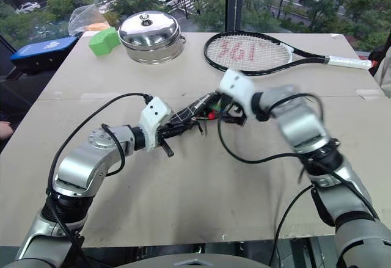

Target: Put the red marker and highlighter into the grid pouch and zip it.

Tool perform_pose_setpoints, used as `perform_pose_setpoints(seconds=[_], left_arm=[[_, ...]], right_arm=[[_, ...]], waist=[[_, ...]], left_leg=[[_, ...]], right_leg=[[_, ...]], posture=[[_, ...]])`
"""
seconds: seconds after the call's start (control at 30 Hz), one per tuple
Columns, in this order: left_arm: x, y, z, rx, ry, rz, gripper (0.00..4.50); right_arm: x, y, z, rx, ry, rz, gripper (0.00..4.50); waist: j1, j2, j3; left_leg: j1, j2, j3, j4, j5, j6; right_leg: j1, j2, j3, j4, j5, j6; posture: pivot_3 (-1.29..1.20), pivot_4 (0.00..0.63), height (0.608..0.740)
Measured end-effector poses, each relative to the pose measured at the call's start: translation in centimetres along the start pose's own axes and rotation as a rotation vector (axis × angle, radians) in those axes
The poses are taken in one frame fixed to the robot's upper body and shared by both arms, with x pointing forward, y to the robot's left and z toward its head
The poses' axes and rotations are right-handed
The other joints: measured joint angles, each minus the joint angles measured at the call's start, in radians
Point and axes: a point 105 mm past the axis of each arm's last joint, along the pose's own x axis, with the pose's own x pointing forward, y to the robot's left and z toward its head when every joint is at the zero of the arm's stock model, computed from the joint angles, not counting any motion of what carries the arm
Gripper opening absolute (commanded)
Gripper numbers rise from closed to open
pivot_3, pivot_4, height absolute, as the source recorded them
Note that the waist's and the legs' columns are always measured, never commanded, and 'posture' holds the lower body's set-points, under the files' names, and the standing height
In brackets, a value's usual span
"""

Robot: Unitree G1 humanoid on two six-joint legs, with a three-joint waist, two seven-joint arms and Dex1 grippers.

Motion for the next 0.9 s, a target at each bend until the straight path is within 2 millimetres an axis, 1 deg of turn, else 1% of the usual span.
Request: perform_pose_setpoints(seconds=[0.03,0.07,0.13,0.17,0.23,0.4,0.53,0.6,0.63,0.67,0.77,0.9], left_arm=[[0.1,0.2,0.1,-0.004,0.000,0.002,0.00],[0.1,0.3,0.2,-0.006,-0.002,0.006,0.00],[0.2,0.5,0.4,-0.008,-0.007,0.004,0.00],[0.3,0.5,0.6,-0.009,-0.010,0.001,0.00],[0.4,0.5,0.9,-0.008,-0.021,-0.007,0.00],[0.4,0.2,0.9,-0.023,-0.014,-0.032,0.00],[0.2,0.2,0.9,-0.025,-0.005,-0.050,0.00],[0.2,0.2,0.9,-0.026,0.000,-0.051,0.00],[0.2,0.2,0.9,-0.028,0.002,-0.051,0.00],[0.2,0.2,0.9,-0.027,0.002,-0.051,0.00],[0.2,0.2,0.9,-0.031,0.005,-0.053,0.00],[0.1,0.1,0.9,-0.036,0.012,-0.056,0.00]], right_arm=[[-0.8,0.8,0.1,0.059,-0.026,0.035,3.85],[-1.2,1.6,-0.3,0.110,-0.029,0.066,3.85],[-1.0,3.2,-2.0,0.217,-0.003,0.107,3.85],[-0.5,4.0,-3.2,0.273,0.019,0.113,3.85],[0.6,5.1,-4.9,0.351,0.062,0.110,3.85],[3.2,6.6,-5.4,0.468,0.021,0.071,3.85],[5.3,6.4,-5.0,0.536,-0.030,0.046,3.85],[6.0,6.1,-4.4,0.552,-0.062,0.042,3.31],[6.2,5.9,-4.1,0.557,-0.076,0.036,3.23],[6.3,5.8,-4.0,0.557,-0.082,0.034,2.73],[6.9,5.2,-3.5,0.564,-0.109,0.014,2.73],[7.5,4.9,-3.5,0.577,-0.118,0.005,2.73]], waist=[[0.000,0.000,0.000],[0.000,-0.001,-0.001],[0.000,0.000,-0.001],[0.000,0.000,-0.001],[-0.002,0.000,0.000],[-0.004,0.000,0.000],[-0.002,0.000,0.000],[-0.002,0.000,0.000],[-0.002,0.000,0.000],[-0.002,0.000,0.000],[-0.004,0.000,0.000],[-0.008,0.000,0.000]], left_leg=[[0.000,0.000,-0.001,0.000,0.000,0.000],[0.000,0.000,-0.001,-0.001,0.000,0.001],[0.000,0.000,-0.001,-0.001,-0.001,0.002],[0.000,0.000,-0.001,-0.001,-0.001,0.002],[-0.001,-0.001,0.000,-0.001,0.000,0.000],[0.000,0.000,0.000,-0.001,0.000,0.000],[0.000,-0.001,0.001,0.000,0.000,0.000],[0.000,-0.001,0.001,0.000,0.000,0.000],[0.000,-0.001,0.001,0.000,0.000,0.000],[0.000,-0.001,0.001,0.000,0.000,0.000],[0.000,-0.001,0.001,-0.001,0.000,0.000],[0.000,-0.001,0.001,-0.001,0.000,0.000]], right_leg=[[0.000,0.000,0.000,0.000,0.000,0.000],[0.000,0.000,0.000,0.000,0.000,0.000],[0.000,0.000,0.002,0.000,0.000,0.000],[0.000,0.000,0.003,0.000,0.000,0.000],[-0.001,0.000,0.004,0.000,0.000,0.000],[-0.001,0.001,0.004,0.001,0.000,0.000],[-0.001,0.001,0.002,0.000,0.000,0.000],[-0.001,0.001,0.002,0.000,0.000,0.000],[-0.001,0.001,0.002,0.000,0.000,0.000],[-0.001,0.001,0.002,0.000,0.000,0.000],[-0.001,0.001,0.002,0.000,0.000,0.000],[-0.001,0.001,0.002,0.000,0.000,0.000]], posture=[[0.00,0.150,0.740],[0.00,0.150,0.740],[0.00,0.150,0.740],[0.00,0.150,0.740],[0.00,0.150,0.740],[0.00,0.150,0.740],[0.00,0.150,0.740],[0.00,0.150,0.740],[0.00,0.150,0.740],[0.00,0.150,0.740],[0.00,0.150,0.740],[0.00,0.150,0.740]])
